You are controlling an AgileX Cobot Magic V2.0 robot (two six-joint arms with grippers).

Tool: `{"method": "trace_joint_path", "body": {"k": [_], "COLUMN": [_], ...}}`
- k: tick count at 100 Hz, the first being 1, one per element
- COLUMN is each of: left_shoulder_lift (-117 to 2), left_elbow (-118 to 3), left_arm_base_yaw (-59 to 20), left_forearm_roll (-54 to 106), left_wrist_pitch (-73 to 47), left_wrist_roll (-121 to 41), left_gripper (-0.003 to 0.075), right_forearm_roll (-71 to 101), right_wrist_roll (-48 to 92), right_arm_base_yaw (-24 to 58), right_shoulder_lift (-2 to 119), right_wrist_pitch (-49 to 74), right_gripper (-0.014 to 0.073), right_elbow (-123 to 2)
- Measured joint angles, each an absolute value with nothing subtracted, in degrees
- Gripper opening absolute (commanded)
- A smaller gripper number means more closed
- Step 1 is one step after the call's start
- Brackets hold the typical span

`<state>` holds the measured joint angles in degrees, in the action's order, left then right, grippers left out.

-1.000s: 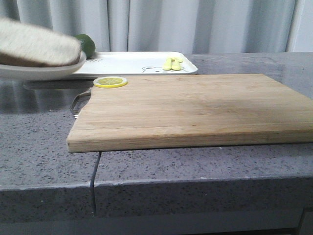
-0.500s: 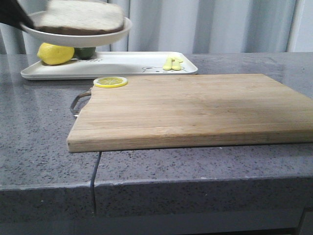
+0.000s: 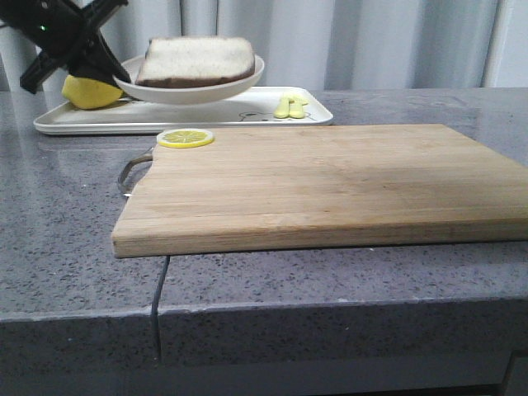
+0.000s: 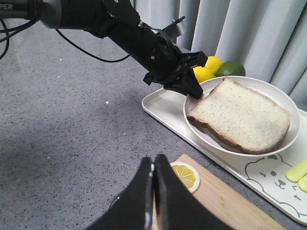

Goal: Place bread and move sandwich to tray
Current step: 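Lift the plate and carry it onto the white tray, then release the plate on the tray and raise the left gripper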

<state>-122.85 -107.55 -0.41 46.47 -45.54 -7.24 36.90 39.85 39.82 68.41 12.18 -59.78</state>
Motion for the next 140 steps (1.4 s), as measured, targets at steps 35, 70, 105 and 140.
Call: {"method": "trace_joint_path", "body": {"k": [35, 70, 105, 140], "left_shoulder_lift": [-125.08, -125.29, -117.4, -102.37], "left_elbow": [-107.73, -108.2, -108.43, -106.3], "left_arm_base_yaw": [-0.41, -0.06, 1.47, 0.78], "left_forearm_roll": [46.47, 46.56, 43.0, 39.03], "left_wrist_pitch": [-43.11, -42.98, -45.76, -46.43], "left_wrist_roll": [-7.24, -7.24, -7.55, -11.82], "left_gripper": [0.0008, 0.0208, -0.002, -0.002], "right_forearm_roll": [36.9, 36.9, 30.98, 29.14], "right_wrist_roll": [39.85, 39.85, 39.85, 39.85], "right_arm_base_yaw": [39.82, 39.82, 39.82, 39.82], "right_shoulder_lift": [68.41, 67.98, 58.65, 42.02], "right_wrist_pitch": [12.85, 13.85, 12.08, 9.52], "right_gripper": [-0.0069, -0.0069, -0.0069, -0.0069], "right_elbow": [-59.78, -59.7, -54.8, -40.46]}}
